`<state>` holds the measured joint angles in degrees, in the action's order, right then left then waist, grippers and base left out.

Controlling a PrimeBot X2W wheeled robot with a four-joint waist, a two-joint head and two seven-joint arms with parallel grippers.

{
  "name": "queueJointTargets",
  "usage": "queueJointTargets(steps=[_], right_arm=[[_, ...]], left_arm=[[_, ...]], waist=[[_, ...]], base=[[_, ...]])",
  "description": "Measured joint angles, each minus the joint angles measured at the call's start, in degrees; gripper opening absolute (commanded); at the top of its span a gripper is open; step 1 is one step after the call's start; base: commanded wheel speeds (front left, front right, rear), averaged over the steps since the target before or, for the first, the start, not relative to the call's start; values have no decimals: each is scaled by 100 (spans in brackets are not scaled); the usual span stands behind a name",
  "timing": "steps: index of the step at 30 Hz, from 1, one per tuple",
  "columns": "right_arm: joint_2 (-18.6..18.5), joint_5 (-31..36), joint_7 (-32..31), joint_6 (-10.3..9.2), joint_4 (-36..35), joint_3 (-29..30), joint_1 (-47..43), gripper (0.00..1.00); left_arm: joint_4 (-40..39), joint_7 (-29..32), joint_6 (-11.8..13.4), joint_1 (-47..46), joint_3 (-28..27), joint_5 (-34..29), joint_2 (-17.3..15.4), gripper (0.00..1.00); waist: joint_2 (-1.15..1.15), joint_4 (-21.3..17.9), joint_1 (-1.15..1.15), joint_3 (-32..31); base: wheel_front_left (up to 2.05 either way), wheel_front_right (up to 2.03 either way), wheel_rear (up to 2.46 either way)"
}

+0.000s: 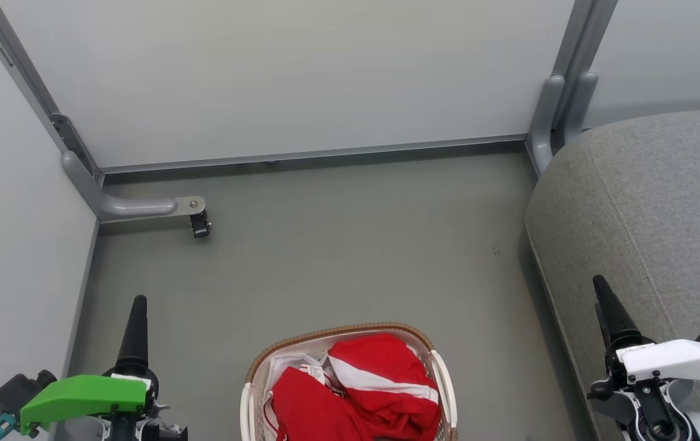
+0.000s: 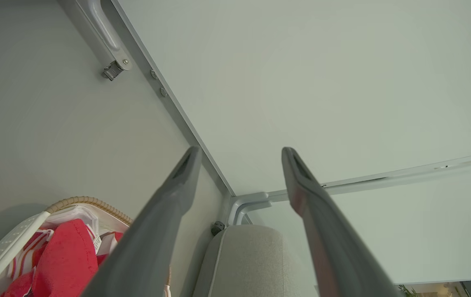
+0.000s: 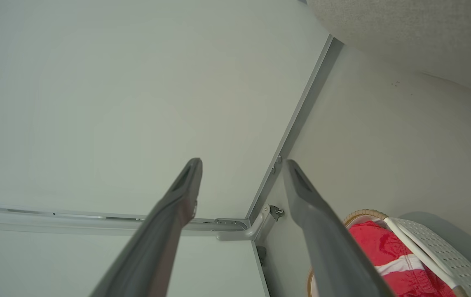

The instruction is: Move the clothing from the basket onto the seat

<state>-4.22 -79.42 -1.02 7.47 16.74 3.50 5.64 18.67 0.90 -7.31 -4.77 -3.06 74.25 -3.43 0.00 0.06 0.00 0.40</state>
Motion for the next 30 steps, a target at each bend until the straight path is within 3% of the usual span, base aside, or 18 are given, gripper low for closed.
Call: queueJointTargets(steps=[30], right_arm=[[-205,2461,619,0,192,-366,110,100]], left_arm=[[240,-609,0,-144,342,-2964,-147,100]], waist=[[0,27,0,-8]], base=[[0,0,0]])
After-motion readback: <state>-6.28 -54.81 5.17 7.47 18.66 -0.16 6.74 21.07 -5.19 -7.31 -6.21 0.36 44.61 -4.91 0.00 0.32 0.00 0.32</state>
